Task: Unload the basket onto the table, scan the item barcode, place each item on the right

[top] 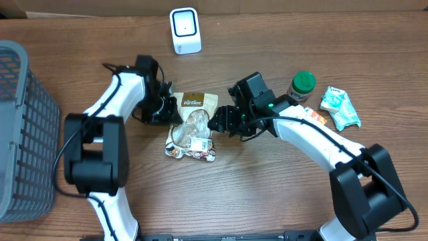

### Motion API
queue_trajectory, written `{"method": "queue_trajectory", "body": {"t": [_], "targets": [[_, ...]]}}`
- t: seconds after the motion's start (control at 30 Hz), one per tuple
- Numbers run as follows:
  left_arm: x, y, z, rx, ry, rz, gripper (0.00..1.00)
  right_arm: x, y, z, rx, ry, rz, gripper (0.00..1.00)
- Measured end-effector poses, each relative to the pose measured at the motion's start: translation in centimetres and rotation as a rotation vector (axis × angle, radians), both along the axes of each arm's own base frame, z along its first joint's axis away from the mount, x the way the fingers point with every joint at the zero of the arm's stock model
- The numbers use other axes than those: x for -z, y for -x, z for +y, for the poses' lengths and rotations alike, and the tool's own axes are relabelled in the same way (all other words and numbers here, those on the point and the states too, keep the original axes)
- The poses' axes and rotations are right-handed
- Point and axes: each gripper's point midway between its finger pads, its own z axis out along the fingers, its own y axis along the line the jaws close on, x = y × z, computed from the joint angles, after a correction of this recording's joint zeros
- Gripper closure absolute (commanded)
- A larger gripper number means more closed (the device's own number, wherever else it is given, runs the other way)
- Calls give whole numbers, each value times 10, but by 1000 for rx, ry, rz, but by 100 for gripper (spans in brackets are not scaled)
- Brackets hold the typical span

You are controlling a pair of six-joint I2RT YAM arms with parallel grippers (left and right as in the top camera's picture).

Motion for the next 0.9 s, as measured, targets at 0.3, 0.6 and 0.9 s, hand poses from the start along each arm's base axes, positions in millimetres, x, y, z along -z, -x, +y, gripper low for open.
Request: {"method": "queue_trajectory", "body": {"t": [0.3,0.6,0.9], "targets": [[-156,-33,15,-16,-46,-416,45,-8,42,65,-185,-22,-98,38],[-154,-28,32,-40,-136,-398,44,25,81,90,-242,26,-2,42],[-154,-28,34,-43,-151,-398,44,46,66,48,-85,168,86,43]]}}
